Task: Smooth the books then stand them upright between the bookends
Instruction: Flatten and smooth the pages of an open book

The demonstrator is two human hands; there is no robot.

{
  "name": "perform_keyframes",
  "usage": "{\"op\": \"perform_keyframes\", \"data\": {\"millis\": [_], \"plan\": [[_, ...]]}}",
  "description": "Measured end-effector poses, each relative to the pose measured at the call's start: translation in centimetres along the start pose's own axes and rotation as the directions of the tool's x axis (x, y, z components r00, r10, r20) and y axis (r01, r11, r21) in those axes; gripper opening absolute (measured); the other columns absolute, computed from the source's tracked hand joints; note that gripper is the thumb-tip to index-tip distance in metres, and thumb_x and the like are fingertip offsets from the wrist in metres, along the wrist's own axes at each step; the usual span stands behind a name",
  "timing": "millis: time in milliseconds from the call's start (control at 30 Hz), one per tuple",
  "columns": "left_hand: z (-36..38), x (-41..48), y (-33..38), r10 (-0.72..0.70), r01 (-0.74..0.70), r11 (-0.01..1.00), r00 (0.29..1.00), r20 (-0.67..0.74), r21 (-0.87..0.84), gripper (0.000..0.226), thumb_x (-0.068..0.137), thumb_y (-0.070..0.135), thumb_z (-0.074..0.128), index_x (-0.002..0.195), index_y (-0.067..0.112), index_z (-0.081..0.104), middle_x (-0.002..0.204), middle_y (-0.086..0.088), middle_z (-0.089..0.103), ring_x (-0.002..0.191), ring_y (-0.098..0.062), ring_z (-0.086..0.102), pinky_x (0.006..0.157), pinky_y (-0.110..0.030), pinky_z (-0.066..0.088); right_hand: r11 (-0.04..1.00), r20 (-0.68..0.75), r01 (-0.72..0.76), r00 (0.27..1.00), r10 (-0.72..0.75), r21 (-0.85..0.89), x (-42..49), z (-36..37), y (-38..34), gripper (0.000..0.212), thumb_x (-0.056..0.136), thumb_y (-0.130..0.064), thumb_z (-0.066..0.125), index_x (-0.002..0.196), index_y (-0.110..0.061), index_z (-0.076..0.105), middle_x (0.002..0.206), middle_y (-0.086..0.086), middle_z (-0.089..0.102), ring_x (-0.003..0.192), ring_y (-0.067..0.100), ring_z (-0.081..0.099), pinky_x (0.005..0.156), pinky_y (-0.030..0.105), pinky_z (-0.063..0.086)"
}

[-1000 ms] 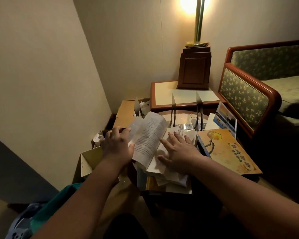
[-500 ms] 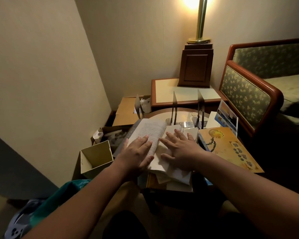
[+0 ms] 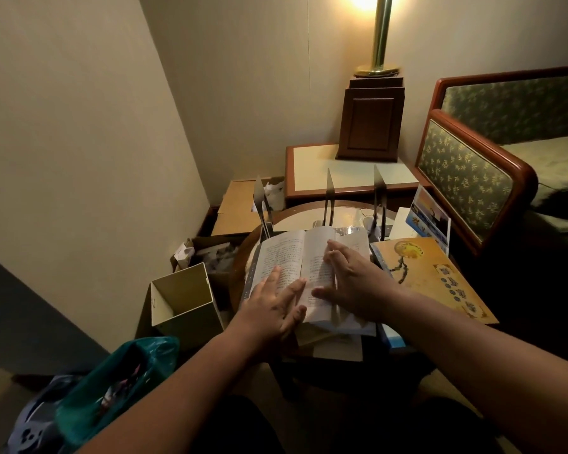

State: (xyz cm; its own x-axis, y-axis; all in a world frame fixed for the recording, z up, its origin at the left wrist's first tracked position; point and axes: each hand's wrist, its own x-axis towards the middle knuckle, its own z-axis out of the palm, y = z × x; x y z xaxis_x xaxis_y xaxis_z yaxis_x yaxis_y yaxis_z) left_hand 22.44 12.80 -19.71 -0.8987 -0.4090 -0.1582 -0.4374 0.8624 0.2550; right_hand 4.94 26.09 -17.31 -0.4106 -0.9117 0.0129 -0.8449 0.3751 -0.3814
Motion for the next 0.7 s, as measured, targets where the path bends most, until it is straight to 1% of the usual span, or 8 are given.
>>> {"op": "perform_keyframes", "data": {"millis": [67, 133, 200, 267, 367, 500, 600, 700], "plan": [[-0.3, 0.0, -0.2, 0.012, -0.012, 1.0, 1.0, 0.018, -0.004, 0.065, 0.097, 0.067, 0.026, 0.154, 0.047, 0.003, 0.166, -0.001, -0.01, 0.151, -0.031, 0.001, 0.118, -0.056, 0.017, 1.0, 0.021, -0.004, 1.0, 0.005, -0.029, -0.4, 0.1, 0.0, 0.081, 0.089, -0.066, 0.048, 0.152, -0.021, 0.024, 0.165, 0.001, 0.006, 0.151, 0.024, 0.009, 0.118, 0.045, 0.021], [-0.6, 0.1, -0.4, 0.021, -0.022, 1.0, 0.998, 0.05, 0.004, 0.073, 0.092, 0.074, 0.028, 0.154, 0.048, 0.001, 0.166, -0.001, -0.011, 0.151, -0.031, 0.001, 0.118, -0.057, 0.015, 0.998, 0.054, 0.005, 0.999, -0.001, -0.067, -0.9, 0.2, -0.1, 0.082, 0.092, -0.067, 0.039, 0.156, -0.022, 0.016, 0.166, 0.0, -0.002, 0.152, 0.023, 0.001, 0.12, 0.044, 0.012], [-0.9, 0.2, -0.6, 0.026, -0.028, 0.999, 0.997, 0.069, 0.025, 0.084, 0.083, 0.083, 0.034, 0.153, 0.049, 0.002, 0.166, 0.002, -0.011, 0.151, -0.031, 0.002, 0.118, -0.058, 0.016, 0.997, 0.093, -0.001, 0.996, 0.008, -0.077, -1.4, 0.1, -0.2, 0.081, 0.093, -0.068, 0.032, 0.158, -0.025, 0.008, 0.165, -0.001, -0.008, 0.151, 0.024, -0.003, 0.12, 0.043, 0.008], [-1.1, 0.3, -0.8, 0.043, -0.045, 0.998, 0.998, 0.055, 0.039, 0.091, 0.079, 0.085, 0.043, 0.153, 0.048, 0.006, 0.166, 0.002, -0.008, 0.151, -0.031, 0.004, 0.117, -0.059, 0.019, 0.997, 0.109, -0.004, 0.994, 0.012, -0.078, -1.5, 0.1, -0.1, 0.081, 0.093, -0.07, 0.029, 0.158, -0.027, 0.005, 0.165, -0.001, -0.011, 0.151, 0.025, -0.004, 0.12, 0.044, 0.007], [-1.3, 0.4, -1.1, 0.085, -0.084, 0.996, 0.995, -0.052, 0.022, 0.093, 0.077, 0.079, 0.056, 0.153, 0.042, 0.016, 0.166, 0.002, 0.002, 0.151, -0.03, 0.009, 0.117, -0.059, 0.023, 0.997, 0.098, 0.0, 0.995, 0.007, -0.073, -1.4, 0.2, 0.0, 0.084, 0.091, -0.072, 0.029, 0.158, -0.028, 0.005, 0.165, 0.0, -0.009, 0.152, 0.027, -0.002, 0.12, 0.046, 0.01], [-1.9, 0.5, -1.4, 0.189, -0.18, 0.982, 0.961, -0.203, 0.065, 0.089, 0.075, 0.077, 0.06, 0.149, 0.037, 0.032, 0.164, 0.0, 0.015, 0.149, -0.026, 0.016, 0.115, -0.062, 0.025, 0.999, 0.089, -0.002, 0.996, 0.006, -0.044, -1.3, 0.3, 0.2, 0.083, 0.091, -0.072, 0.031, 0.157, -0.029, 0.005, 0.165, -0.002, -0.008, 0.152, 0.026, -0.001, 0.12, 0.047, 0.011], [-2.7, 0.6, -1.7, 0.28, -0.268, 0.96, 0.913, -0.298, 0.081, 0.078, 0.076, 0.074, 0.062, 0.139, 0.032, 0.049, 0.156, -0.003, 0.035, 0.143, -0.026, 0.031, 0.109, -0.061, 0.037, 1.0, 0.085, -0.001, 0.996, 0.003, -0.021, -1.3, 0.1, 0.2, 0.081, 0.092, -0.071, 0.033, 0.157, -0.03, 0.007, 0.166, -0.003, -0.006, 0.152, 0.026, 0.001, 0.12, 0.047, 0.012], [-3.1, 0.6, -1.7, 0.38, -0.344, 0.925, 0.833, -0.401, 0.163, 0.062, 0.079, 0.064, 0.067, 0.127, 0.025, 0.061, 0.139, -0.004, 0.053, 0.128, -0.025, 0.047, 0.096, -0.056, 0.049, 1.0, 0.096, -0.013, 0.995, 0.013, -0.002, -1.4, 0.0, 0.0, 0.074, 0.097, -0.064, 0.034, 0.158, -0.03, 0.008, 0.166, -0.002, -0.004, 0.151, 0.026, 0.002, 0.12, 0.046, 0.011]]}}
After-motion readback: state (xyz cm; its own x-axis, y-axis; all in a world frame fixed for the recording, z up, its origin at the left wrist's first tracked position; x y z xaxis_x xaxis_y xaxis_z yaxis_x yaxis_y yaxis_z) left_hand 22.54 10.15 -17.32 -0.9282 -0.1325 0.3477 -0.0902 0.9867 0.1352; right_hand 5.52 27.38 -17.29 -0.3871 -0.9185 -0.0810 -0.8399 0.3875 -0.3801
